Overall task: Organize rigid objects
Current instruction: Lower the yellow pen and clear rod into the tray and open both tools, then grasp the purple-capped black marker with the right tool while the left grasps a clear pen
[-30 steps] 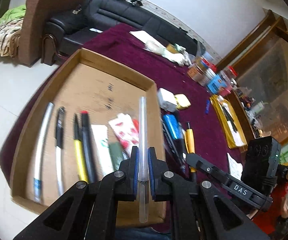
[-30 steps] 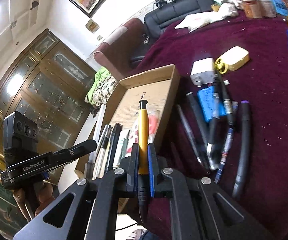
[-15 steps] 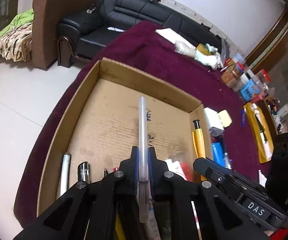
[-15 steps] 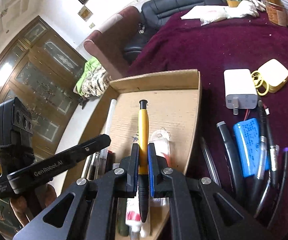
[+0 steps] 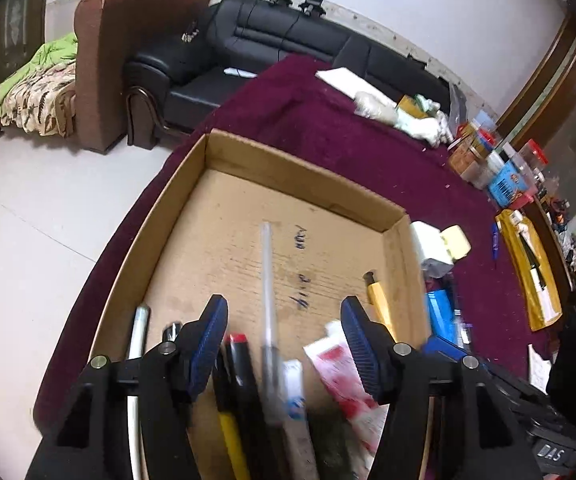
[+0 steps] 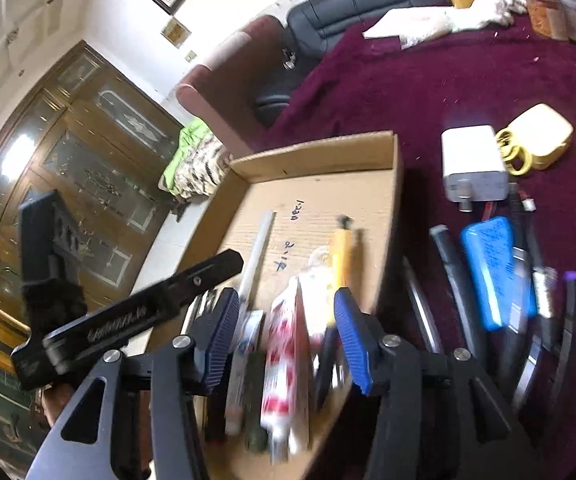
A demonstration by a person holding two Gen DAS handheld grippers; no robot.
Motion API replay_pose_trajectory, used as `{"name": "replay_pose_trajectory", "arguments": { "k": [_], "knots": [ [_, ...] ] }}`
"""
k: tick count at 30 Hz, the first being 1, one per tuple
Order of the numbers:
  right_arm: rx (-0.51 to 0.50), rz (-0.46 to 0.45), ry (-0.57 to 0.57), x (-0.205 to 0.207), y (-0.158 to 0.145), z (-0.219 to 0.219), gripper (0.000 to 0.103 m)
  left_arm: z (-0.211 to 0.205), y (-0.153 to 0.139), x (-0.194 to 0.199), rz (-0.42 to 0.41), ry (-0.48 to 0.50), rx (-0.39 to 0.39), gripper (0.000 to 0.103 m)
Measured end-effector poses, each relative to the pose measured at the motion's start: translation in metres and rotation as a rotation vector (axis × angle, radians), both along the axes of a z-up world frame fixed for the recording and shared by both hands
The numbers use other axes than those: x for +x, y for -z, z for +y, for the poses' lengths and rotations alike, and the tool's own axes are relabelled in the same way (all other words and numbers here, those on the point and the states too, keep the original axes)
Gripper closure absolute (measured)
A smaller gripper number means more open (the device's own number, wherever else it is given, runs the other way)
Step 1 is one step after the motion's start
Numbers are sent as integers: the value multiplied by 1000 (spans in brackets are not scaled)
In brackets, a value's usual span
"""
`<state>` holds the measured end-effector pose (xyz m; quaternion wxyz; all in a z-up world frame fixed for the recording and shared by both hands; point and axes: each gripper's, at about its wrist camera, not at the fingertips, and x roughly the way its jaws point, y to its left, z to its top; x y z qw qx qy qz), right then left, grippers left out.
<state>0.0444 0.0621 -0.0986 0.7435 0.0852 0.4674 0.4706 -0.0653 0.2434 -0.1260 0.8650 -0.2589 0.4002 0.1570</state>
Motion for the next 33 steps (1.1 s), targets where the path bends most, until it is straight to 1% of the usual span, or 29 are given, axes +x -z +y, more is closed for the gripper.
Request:
{"name": "replay_pose_trajectory", "arguments": {
  "k": [2,4,5,7,9,12,15,17,19,20,21,22,23,24,27,30,32,33],
  "knots": [
    [53,-13,-23,-9,-7,-28,54,-16,-14,-12,-35,13,21,39],
    [88,-22,-26,-15,-6,-65,54,-35,-24,-25,-76,25,26,30],
    [91,-23,4,-16,-1,-91,54,-47,-27,-33,-99,41,24,29],
    [77,-14,67,-12,10,-124,54,-71,-30,-44,-127,76,20,28],
    [54,29,148,-1,27,-156,54,-92,-28,-49,-131,103,18,28],
    [33,81,236,15,44,-185,61,-120,-29,-49,-133,163,38,28],
    [2,70,254,19,44,-188,62,-138,-32,-47,-129,204,57,28],
    [-38,47,243,18,42,-176,62,-144,-33,-48,-128,209,71,28],
    [-111,-4,231,15,40,-156,62,-145,-34,-50,-122,211,80,28],
    [-175,-45,229,14,41,-143,62,-146,-34,-52,-122,211,76,28],
    [-228,-72,236,13,43,-136,69,-145,-33,-53,-122,211,69,28],
    [-274,-121,256,10,44,-130,75,-145,-33,-53,-121,210,65,28],
    [-318,-159,254,7,46,-127,84,-146,-32,-54,-121,210,63,28],
    [-322,-169,250,5,46,-127,87,-147,-32,-54,-119,210,61,28],
    [-284,-124,266,8,48,-146,88,-152,-32,-48,-111,227,53,28],
    [-266,-112,328,19,49,-170,88,-163,-32,-29,-92,267,54,28],
    [-259,-93,371,27,51,-188,88,-172,-31,-10,-76,301,66,28],
    [-237,-82,381,31,52,-197,88,-174,-30,-2,-66,310,67,28]
  ]
}}
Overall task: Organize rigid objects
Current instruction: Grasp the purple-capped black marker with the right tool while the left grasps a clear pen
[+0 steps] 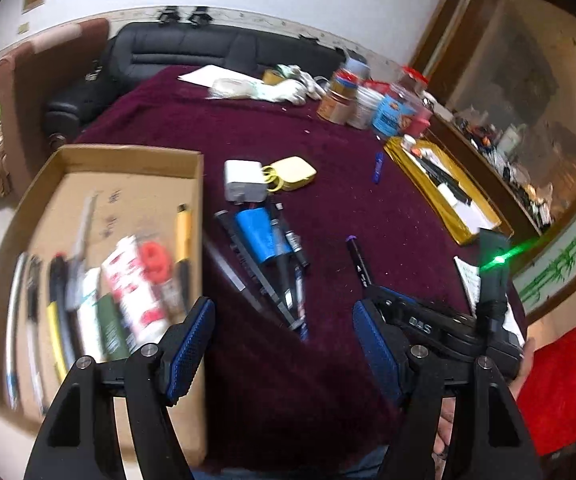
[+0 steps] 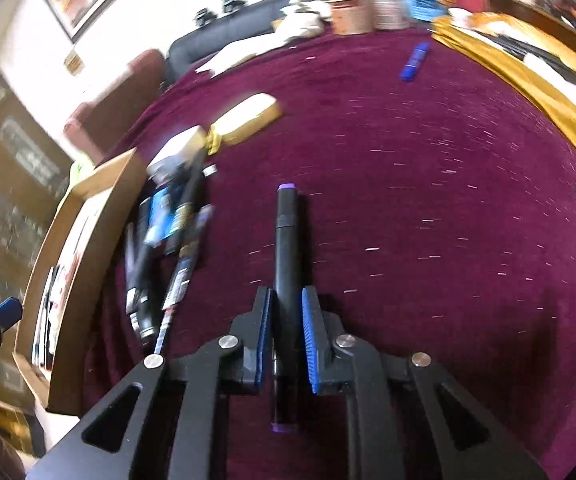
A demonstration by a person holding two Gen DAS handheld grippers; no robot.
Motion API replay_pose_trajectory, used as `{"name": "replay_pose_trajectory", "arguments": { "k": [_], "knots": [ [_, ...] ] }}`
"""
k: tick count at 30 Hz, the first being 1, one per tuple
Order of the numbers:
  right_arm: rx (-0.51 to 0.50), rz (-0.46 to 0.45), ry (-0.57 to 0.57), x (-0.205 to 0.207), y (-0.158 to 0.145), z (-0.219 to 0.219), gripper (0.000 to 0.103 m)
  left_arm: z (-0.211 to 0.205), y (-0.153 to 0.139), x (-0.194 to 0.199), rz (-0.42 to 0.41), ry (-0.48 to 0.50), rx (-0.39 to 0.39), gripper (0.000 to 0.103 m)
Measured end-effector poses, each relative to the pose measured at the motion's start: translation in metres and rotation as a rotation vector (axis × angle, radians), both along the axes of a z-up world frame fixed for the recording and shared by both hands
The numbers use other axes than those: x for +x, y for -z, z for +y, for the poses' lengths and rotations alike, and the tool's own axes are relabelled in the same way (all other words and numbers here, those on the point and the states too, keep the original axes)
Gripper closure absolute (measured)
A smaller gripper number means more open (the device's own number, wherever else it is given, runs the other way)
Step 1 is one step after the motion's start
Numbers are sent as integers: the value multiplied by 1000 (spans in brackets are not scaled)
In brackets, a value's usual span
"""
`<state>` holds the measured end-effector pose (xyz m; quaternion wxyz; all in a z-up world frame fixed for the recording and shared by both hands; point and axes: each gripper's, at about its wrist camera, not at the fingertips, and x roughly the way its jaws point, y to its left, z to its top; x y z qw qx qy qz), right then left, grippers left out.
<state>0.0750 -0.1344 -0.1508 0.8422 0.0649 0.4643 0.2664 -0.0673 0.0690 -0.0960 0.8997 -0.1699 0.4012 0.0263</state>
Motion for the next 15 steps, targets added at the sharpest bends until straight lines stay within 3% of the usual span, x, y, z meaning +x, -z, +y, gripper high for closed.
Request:
{"name": "replay_pose_trajectory", "arguments": {
  "k": [3,7,9,12,15],
  "knots": [
    [48,-17,3,1,4,-6,88,-7,10,39,60,43,-1,29],
    [23,-55,8,-4,3,-2,88,-3,34,86,166,68,14,58],
    [22,-57,4,-4,2,0,88,-1,44,98,209,64,24,66],
    [33,-51,2,-3,1,0,88,-3,52,110,240,63,53,68],
    [32,-52,0,-3,1,-1,88,-6,59,117,271,49,86,81]
  ]
}}
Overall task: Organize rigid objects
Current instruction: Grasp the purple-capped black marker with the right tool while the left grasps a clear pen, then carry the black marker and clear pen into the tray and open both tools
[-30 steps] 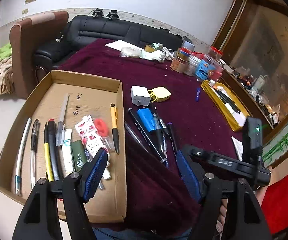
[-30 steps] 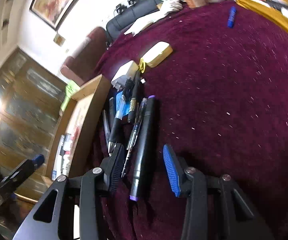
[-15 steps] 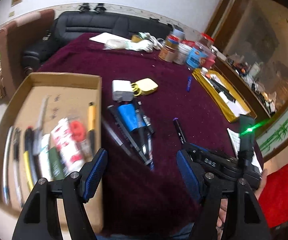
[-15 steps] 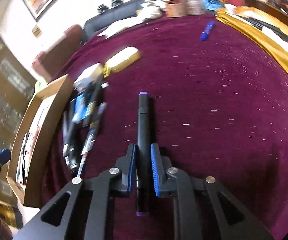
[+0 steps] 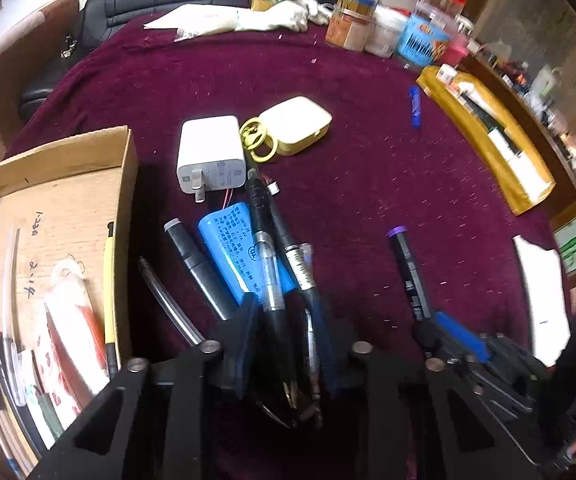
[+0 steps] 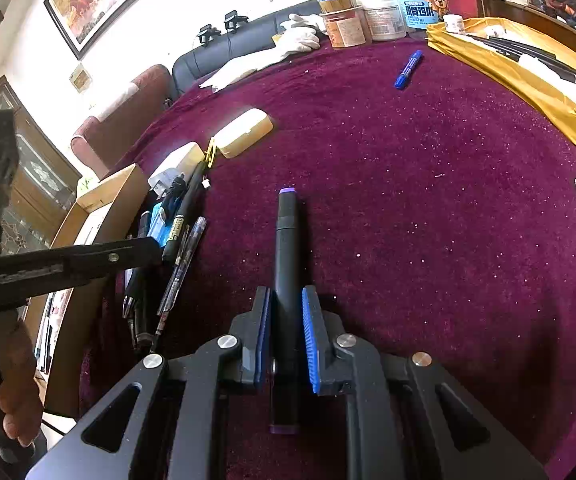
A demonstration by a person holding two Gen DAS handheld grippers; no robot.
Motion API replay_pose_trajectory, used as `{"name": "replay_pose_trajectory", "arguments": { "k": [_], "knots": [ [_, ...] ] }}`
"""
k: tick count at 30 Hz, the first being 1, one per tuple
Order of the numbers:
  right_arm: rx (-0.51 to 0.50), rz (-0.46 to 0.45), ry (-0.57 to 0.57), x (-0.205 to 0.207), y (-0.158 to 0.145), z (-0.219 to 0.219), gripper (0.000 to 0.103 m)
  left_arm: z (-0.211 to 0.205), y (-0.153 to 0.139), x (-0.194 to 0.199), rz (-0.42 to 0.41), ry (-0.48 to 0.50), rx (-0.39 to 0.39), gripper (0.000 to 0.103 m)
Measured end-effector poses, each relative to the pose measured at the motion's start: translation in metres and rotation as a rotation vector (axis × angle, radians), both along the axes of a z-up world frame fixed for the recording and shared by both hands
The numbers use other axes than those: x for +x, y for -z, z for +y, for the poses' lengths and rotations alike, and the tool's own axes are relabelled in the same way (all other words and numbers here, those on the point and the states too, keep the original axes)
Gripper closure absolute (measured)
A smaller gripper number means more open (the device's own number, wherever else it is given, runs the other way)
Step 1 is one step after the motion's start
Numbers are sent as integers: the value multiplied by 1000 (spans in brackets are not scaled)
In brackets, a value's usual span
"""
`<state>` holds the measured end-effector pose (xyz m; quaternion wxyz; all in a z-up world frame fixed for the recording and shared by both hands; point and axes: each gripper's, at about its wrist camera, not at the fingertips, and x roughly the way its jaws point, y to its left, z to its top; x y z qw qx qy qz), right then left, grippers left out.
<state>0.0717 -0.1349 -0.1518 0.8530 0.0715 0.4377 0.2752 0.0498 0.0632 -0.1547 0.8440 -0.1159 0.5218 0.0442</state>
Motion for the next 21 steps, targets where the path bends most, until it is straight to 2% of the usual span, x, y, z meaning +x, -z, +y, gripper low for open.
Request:
{"name": "replay_pose_trajectory", "arguments": {
  "k": [2,5,8,15,17,18,20,21],
  "knots": [
    [6,4,0,1,0,0,88,2,0,0,0,-16,35,91],
    [8,4,0,0,0,0,88,7,0,-5,-4,-30,3,93],
    [3,1,-1,0,0,0,88,7,-5,-26,-39,-32,-27,93],
    [8,-6,6,-4,0,0,88,21,-20,-109,-159,-91,-261,93],
    [58,-10,36,-9,-1,-7,88,34,-30,-133,-195,-120,-292,93],
    [119,2,46,-14,-3,-12,88,44,-38,-147,-218,-142,-297,93],
    [262,34,7,-26,-12,-12,88,62,-50,-167,-258,-181,-294,93],
    [293,27,-16,-33,-19,-8,88,71,-55,-176,-274,-203,-287,93]
  ]
}}
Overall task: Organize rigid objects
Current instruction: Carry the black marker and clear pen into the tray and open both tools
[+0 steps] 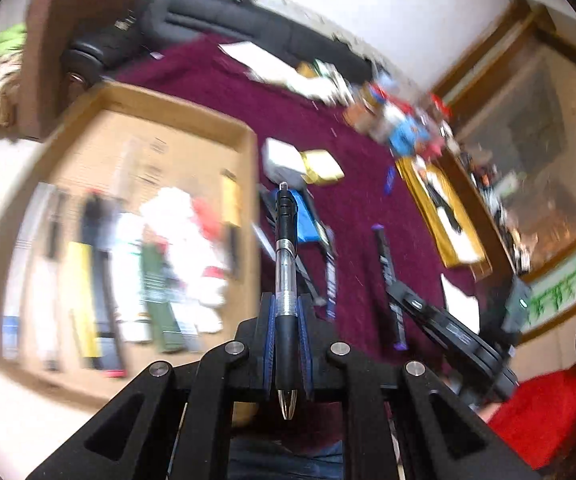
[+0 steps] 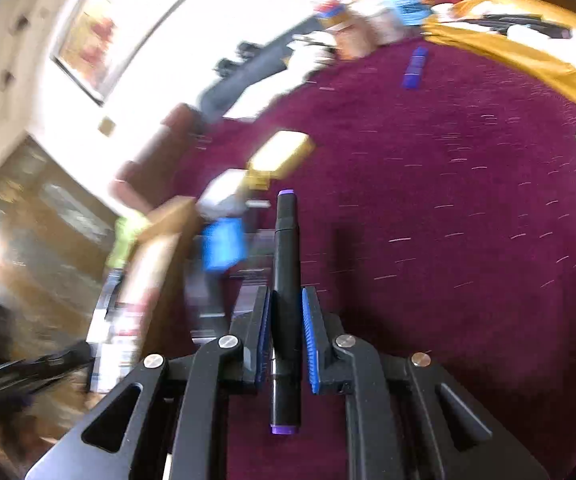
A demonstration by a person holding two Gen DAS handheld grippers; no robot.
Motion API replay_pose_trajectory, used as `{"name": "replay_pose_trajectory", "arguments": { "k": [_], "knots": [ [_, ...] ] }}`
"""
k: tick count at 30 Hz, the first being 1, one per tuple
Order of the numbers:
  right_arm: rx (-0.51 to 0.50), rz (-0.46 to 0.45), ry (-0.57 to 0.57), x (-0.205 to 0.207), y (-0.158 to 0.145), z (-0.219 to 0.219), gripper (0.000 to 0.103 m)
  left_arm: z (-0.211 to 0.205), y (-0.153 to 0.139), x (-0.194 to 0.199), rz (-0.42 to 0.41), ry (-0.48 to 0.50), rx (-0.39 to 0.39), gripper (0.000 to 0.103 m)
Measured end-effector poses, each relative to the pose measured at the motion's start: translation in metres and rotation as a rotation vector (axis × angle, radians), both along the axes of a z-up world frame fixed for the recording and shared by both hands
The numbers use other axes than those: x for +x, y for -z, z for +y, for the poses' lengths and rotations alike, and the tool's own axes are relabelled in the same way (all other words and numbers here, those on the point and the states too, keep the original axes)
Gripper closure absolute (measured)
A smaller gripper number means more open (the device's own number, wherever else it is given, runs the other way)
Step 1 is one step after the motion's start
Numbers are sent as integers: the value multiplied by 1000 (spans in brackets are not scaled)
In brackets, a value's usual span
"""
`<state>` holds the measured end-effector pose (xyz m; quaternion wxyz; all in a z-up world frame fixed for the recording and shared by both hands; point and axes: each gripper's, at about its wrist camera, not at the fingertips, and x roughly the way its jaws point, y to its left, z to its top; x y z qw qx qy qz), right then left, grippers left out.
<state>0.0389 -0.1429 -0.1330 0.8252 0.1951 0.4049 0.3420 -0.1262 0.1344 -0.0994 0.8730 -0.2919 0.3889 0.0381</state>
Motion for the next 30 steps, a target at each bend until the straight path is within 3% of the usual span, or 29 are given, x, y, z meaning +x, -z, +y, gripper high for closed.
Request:
{"name": "replay_pose_trajectory", "arguments": {
  "k": [3,6,11,20,26,30],
  "knots": [
    [41,-41,-105,-20,-27,29,88,30,-6,-23,-8,-83,29,93],
    [61,-23,-228,-33,-42,67,88,53,3,-35,24,-151,27,93],
    [5,19,-376,-45,-47,137,88,73,26,-45,63,-202,15,93],
    [-160,31,-413,-45,-28,222,88,87,45,-40,105,-236,42,93],
    [-234,-19,-393,-48,-18,244,88,87,52,-33,129,-236,74,93],
    [-228,-37,-402,-44,-16,244,88,88,54,-32,130,-243,62,93]
  ]
}}
